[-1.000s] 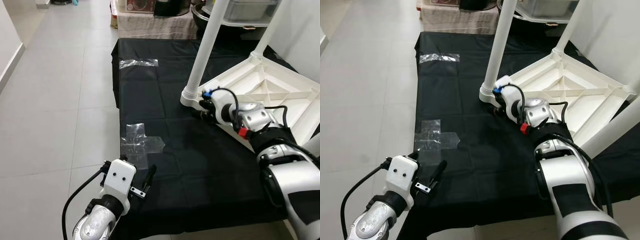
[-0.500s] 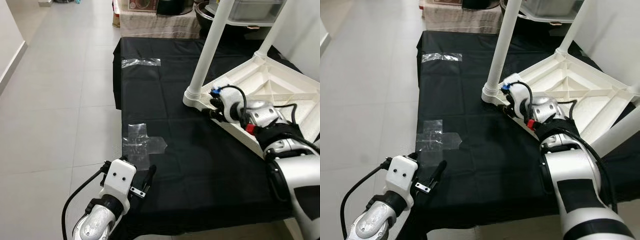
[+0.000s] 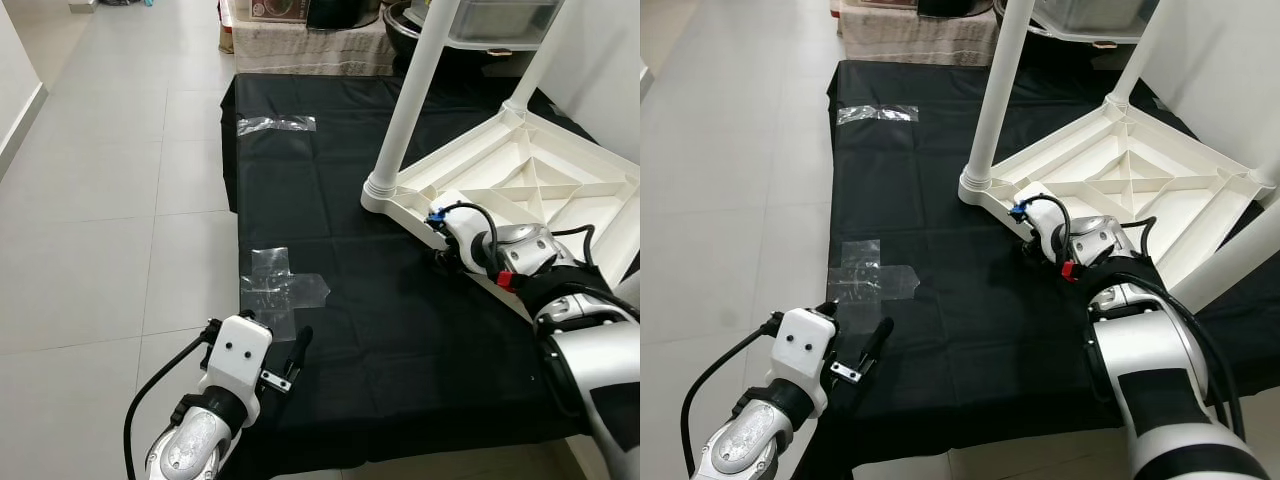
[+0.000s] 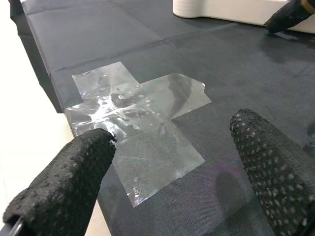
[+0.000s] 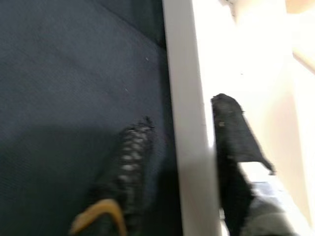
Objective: Building children table
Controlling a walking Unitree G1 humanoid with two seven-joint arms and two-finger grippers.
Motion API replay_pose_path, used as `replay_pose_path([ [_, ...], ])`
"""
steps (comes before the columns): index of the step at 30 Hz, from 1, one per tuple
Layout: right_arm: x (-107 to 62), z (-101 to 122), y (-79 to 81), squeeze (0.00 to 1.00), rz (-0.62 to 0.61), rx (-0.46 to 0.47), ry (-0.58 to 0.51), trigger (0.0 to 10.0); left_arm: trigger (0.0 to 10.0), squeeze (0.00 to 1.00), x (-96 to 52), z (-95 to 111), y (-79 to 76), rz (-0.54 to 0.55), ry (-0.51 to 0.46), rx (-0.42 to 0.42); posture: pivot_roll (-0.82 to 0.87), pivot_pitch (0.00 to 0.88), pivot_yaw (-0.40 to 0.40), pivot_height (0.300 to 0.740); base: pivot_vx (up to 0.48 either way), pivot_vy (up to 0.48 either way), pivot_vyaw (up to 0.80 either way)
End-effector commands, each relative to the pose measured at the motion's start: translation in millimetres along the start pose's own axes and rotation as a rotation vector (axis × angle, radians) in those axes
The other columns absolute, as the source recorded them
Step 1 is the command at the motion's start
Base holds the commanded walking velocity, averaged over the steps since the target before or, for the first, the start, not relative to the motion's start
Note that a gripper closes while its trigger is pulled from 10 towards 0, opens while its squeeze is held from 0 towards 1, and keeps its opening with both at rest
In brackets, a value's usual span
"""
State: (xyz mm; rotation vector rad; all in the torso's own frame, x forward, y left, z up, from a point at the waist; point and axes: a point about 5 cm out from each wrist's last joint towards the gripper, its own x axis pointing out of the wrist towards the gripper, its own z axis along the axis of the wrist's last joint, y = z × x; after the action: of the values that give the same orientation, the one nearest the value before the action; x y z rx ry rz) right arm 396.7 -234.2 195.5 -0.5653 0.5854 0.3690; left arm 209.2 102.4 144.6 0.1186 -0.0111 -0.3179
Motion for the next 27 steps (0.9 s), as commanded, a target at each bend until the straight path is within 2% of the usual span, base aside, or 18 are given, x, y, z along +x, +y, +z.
replay_pose_path([
  [1, 7.7, -20.5, 12.3, 0.00, 0.070, 0.021, 0.066, 0.0, 10.0, 0.00, -0.6, -3.7, -1.8, -0.003, 0.016, -0.009, 0.02, 0.206, -0.123, 0.740, 0.000, 0.000, 0.00],
  [6, 8.7, -12.6, 23.7, 0.00, 0.234, 0.002, 0.014, 0.0, 10.0, 0.00, -0.2, -4.8, 0.9, 0.009, 0.018, -0.002, 0.02, 0.202, -0.122, 0.740, 0.000, 0.000, 0.00],
  [14, 4.1, -8.2, 27.8, 0.00, 0.383, -0.057, -0.017, 0.0, 10.0, 0.00, 2.8, -4.7, 2.5, 0.007, 0.014, 0.009, 0.01, 0.196, -0.120, 0.740, 0.000, 0.000, 0.00],
  [17, -2.7, -17.0, 30.6, 0.00, 0.539, -0.165, 0.000, 0.0, 10.0, 0.00, 5.6, -4.4, 6.4, 0.018, 0.004, 0.024, 0.01, 0.187, -0.113, 0.740, 0.000, 0.000, 0.00],
  [20, -6.2, -20.8, 32.3, 0.00, 0.609, -0.217, -0.012, 0.0, 10.0, 0.00, 7.0, -4.4, 7.5, 0.019, -0.001, 0.029, 0.01, 0.180, -0.110, 0.740, 0.000, 0.000, 0.00],
  [22, -10.8, -22.8, 35.1, 0.00, 0.707, -0.214, -0.036, 0.0, 10.0, 0.00, 8.4, -5.2, 8.2, 0.016, 0.001, 0.037, 0.01, 0.177, -0.110, 0.740, 0.000, 0.000, 0.00],
  [24, -10.8, -22.8, 35.1, 0.00, 0.707, -0.214, -0.036, 0.0, 10.0, 0.00, 8.4, -5.2, 8.2, 0.016, 0.001, 0.037, 0.01, 0.177, -0.110, 0.740, 0.000, 0.000, 0.00],
  [25, -16.9, -21.2, 38.6, 0.00, 0.812, -0.234, -0.094, 0.0, 10.0, 0.00, 10.6, -5.4, 10.1, 0.012, 0.000, 0.048, 0.01, 0.157, -0.106, 0.740, 0.000, 0.000, 0.00],
  [27, -19.6, -21.3, 39.9, 0.00, 0.849, -0.254, -0.113, 0.0, 10.0, 0.00, 11.6, -5.1, 11.1, 0.014, -0.004, 0.053, 0.01, 0.157, -0.106, 0.740, 0.000, 0.000, 0.00],
])
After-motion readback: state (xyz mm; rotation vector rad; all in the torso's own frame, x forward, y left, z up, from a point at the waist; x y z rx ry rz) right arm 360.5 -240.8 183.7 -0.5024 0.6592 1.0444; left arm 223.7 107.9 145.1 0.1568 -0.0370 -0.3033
